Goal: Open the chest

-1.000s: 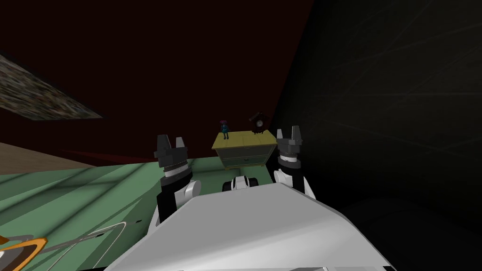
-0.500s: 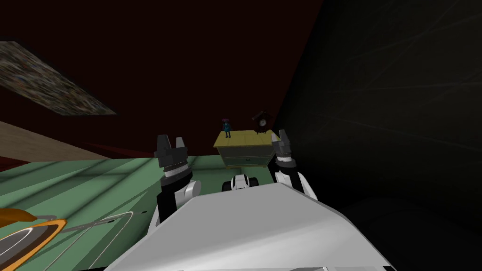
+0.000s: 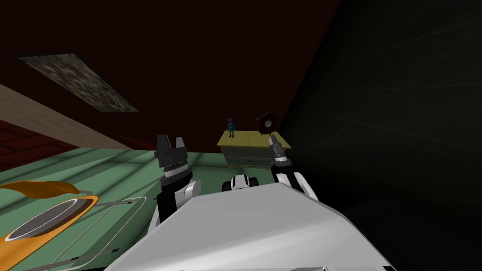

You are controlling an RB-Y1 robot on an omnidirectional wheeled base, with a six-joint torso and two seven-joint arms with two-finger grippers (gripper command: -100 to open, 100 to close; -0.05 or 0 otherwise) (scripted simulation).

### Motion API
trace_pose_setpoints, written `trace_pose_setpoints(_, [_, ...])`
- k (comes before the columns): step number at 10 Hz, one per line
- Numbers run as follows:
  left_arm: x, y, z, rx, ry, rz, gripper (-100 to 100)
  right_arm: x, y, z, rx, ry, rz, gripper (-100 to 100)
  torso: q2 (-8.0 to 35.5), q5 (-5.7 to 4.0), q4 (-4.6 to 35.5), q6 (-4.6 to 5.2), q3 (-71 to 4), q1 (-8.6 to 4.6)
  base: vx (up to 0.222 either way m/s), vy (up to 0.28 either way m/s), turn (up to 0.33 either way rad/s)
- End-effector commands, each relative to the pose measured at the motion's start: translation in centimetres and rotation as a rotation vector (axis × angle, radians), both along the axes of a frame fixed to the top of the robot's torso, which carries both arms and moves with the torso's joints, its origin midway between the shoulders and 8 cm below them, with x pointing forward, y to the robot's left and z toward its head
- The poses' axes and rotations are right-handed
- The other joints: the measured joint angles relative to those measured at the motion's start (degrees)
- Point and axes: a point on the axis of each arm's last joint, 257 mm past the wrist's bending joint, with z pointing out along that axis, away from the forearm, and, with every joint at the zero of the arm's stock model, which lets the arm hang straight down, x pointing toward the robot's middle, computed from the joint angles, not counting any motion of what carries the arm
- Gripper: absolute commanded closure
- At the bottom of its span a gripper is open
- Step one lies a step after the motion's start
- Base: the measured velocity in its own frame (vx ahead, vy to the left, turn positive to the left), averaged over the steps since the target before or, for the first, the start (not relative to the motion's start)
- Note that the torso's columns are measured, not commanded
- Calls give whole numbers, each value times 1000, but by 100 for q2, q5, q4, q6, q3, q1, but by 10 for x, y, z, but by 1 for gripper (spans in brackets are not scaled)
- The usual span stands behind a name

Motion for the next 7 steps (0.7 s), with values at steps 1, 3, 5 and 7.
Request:
trace_pose_setpoints(1, [0,0,0,0,0,0,0,13,-7,-32,-67,98,-45,-100,3,1,1,-2,2,7,8,-10,216])
trace_pose_setpoints(3, [0,0,0,0,0,0,0,20,-17,-61,-122,180,-84,-100,0,0,0,-3,0,3,6,-21,176])
trace_pose_setpoints(5, [0,0,0,0,0,0,0,26,-27,-92,-184,262,-124,-100,-3,-1,-1,-2,-1,-1,11,-27,187])
trace_pose_setpoints(7, [0,0,0,0,0,0,0,29,-40,-124,-250,348,-168,-100,-3,0,-1,-1,-1,2,12,-30,194])
